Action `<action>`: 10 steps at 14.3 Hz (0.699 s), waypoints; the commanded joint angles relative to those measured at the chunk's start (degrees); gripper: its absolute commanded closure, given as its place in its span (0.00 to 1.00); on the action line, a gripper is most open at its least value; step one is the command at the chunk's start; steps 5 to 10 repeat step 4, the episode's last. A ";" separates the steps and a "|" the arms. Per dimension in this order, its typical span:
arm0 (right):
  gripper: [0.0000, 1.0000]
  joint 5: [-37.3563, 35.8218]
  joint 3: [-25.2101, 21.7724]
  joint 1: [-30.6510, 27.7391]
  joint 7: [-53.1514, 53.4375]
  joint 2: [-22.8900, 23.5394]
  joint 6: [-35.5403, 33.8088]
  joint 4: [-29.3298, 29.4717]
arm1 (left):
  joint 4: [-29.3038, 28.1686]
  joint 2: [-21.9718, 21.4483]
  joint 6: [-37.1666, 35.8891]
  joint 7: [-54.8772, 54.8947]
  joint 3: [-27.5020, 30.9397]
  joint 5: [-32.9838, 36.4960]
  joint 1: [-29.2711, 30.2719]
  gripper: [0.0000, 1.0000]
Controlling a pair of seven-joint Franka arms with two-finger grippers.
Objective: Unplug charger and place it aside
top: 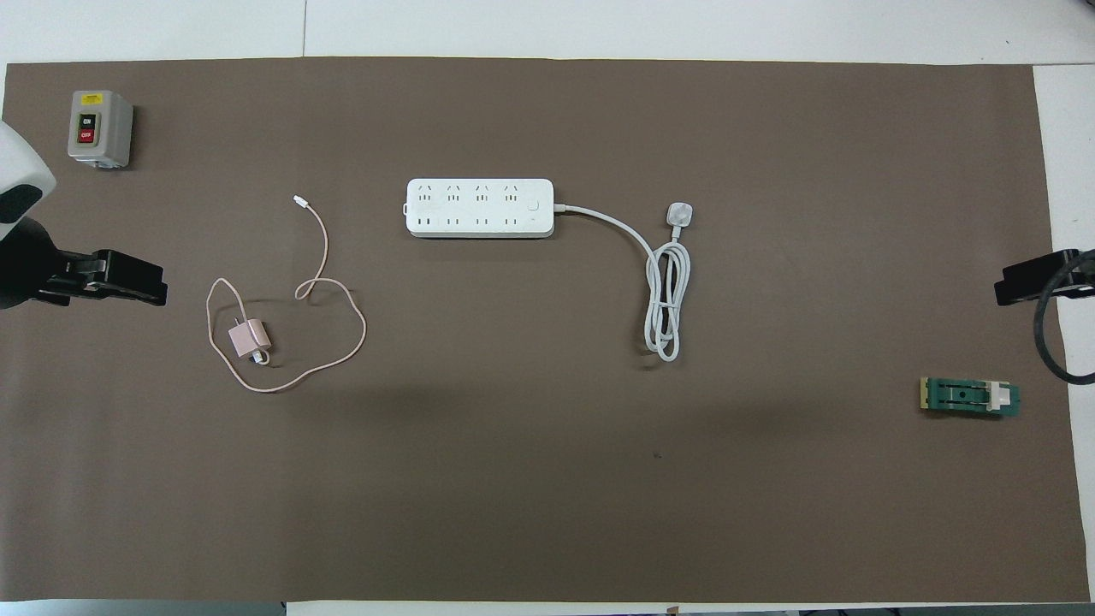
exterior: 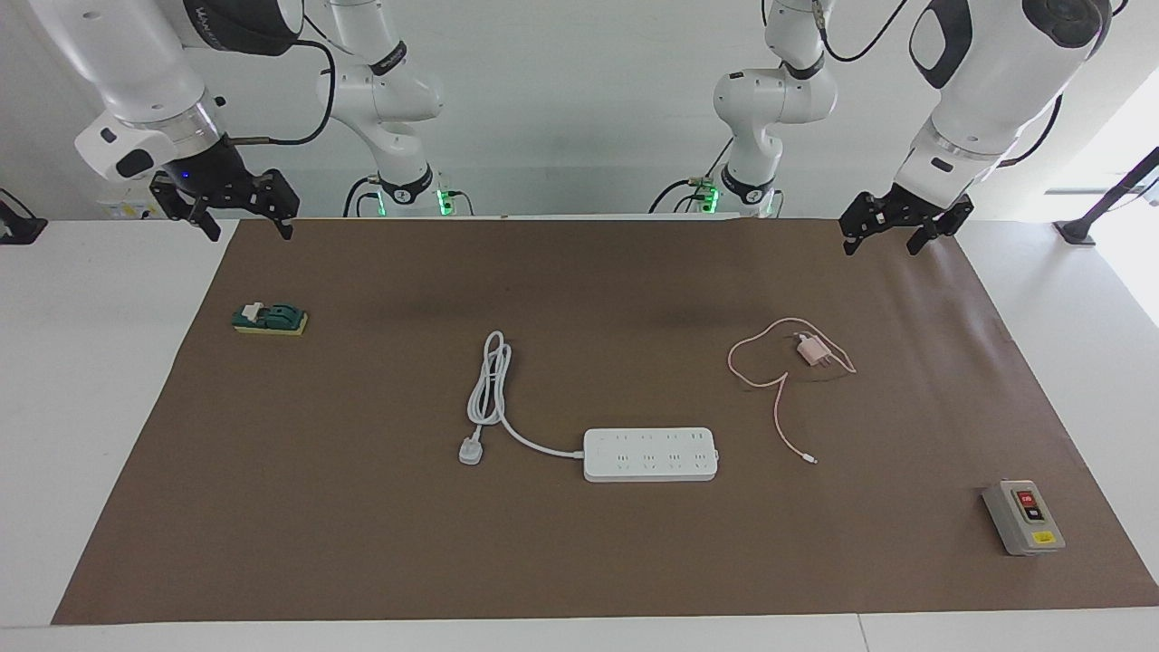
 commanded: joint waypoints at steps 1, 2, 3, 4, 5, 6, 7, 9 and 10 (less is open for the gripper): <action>0.00 -0.45 0.78 -0.69 0.51 -1.10 -0.09 -1.13 | 0.59 -0.44 -1.84 -0.80 0.64 -0.59 -0.90 0.00; 0.00 -0.45 0.78 -0.69 0.51 -1.10 -0.09 -1.13 | 0.59 -0.44 -1.93 -0.80 0.73 -0.59 -0.90 0.00; 0.00 -0.45 0.78 -0.69 0.51 -1.10 -0.17 -1.13 | 0.59 -0.44 -1.93 -0.80 0.73 -0.50 -0.90 0.00; 0.00 -0.45 0.78 -0.69 0.43 -1.10 -0.17 -1.13 | 0.59 -0.35 -1.93 -0.80 0.73 -0.59 -0.90 0.00; 0.00 -0.45 0.78 -0.69 0.43 -1.10 -0.17 -1.13 | 0.59 -0.35 -1.93 -0.80 0.73 -0.59 -0.90 0.00; 0.00 -0.45 0.78 -0.69 0.43 -1.10 -0.17 -1.13 | 0.59 -0.35 -1.93 -0.80 0.73 -0.59 -0.90 0.00; 0.00 -0.45 0.78 -0.69 0.43 -1.10 -0.17 -1.13 | 0.59 -0.35 -1.93 -0.80 0.73 -0.59 -0.90 0.00; 0.00 -0.45 0.78 -0.69 0.43 -1.10 -0.17 -1.13 | 0.59 -0.35 -1.93 -0.80 0.73 -0.59 -0.90 0.00; 0.00 -0.45 0.78 -0.69 0.43 -1.10 -0.17 -1.13 | 0.59 -0.35 -1.93 -0.80 0.73 -0.59 -0.90 0.00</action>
